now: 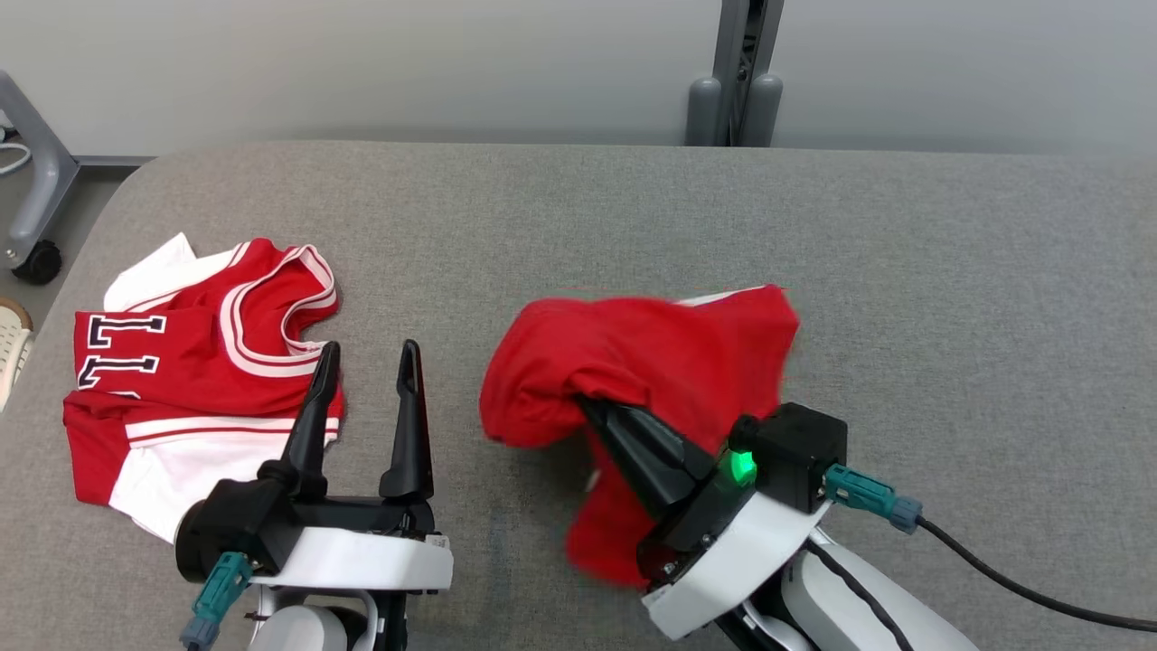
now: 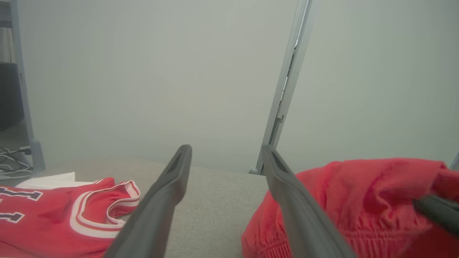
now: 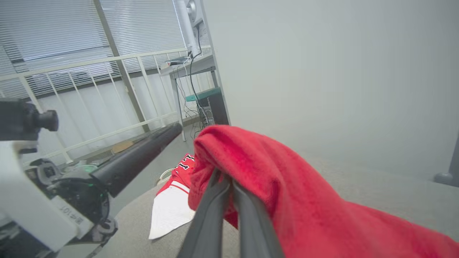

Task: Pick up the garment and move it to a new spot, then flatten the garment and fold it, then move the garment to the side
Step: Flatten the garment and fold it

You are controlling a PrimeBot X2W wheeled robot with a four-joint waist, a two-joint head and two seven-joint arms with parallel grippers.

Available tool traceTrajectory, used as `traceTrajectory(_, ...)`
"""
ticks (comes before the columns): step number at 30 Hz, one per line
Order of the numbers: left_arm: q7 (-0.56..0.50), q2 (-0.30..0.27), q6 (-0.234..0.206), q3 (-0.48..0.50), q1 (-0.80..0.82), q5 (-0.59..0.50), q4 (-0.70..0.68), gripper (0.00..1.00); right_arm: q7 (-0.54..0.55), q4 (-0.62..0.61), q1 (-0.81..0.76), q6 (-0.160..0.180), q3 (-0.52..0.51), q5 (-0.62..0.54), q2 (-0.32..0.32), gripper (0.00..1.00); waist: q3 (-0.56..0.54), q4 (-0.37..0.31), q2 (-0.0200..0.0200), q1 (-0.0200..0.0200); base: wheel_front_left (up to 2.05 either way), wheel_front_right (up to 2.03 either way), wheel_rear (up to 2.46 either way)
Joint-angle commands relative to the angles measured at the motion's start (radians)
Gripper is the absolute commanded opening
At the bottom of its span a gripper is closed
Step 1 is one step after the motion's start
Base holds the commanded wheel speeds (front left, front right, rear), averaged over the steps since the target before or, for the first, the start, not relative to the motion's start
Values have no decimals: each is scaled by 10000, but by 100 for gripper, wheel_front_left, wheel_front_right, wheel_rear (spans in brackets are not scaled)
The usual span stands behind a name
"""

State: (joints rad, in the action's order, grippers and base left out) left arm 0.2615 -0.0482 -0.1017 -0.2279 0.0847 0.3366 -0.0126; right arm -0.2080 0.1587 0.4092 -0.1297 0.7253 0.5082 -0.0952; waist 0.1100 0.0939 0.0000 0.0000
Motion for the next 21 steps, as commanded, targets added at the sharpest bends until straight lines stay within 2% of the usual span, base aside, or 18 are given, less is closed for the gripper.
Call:
traceTrajectory(1,22,-39,-41,64,-69,38,-25,100,60,-218,95,-20,58,201,-69,0,-63,-3,0,0,0,0,0)
traceTrajectory(5,22,-36,-132,207,-164,60,-184,100,319,-1339,-16,-20,69,1108,-81,0,-195,-3,0,0,0,0,0)
traceTrajectory(6,22,-35,-173,313,-276,30,-315,100,607,-1426,-740,-20,-1730,2109,156,0,-291,-44,0,0,0,0,0)
traceTrajectory(8,22,-38,-154,318,-314,16,-334,100,747,-1090,-965,-20,-2724,2072,279,0,-289,-51,0,0,0,0,0)
traceTrajectory(15,22,-38,-69,216,-302,-66,-310,100,1016,712,-1262,-21,-6024,2509,429,0,-122,-112,0,0,0,0,0)
traceTrajectory(16,22,-38,-69,216,-302,-66,-310,100,1016,712,-1262,-21,-6024,2509,429,0,-122,-112,0,0,0,0,0)
traceTrajectory(21,22,-39,-14,146,-196,-117,-227,100,967,3314,-572,-23,-8108,3084,444,0,40,-141,0,0,0,0,0)
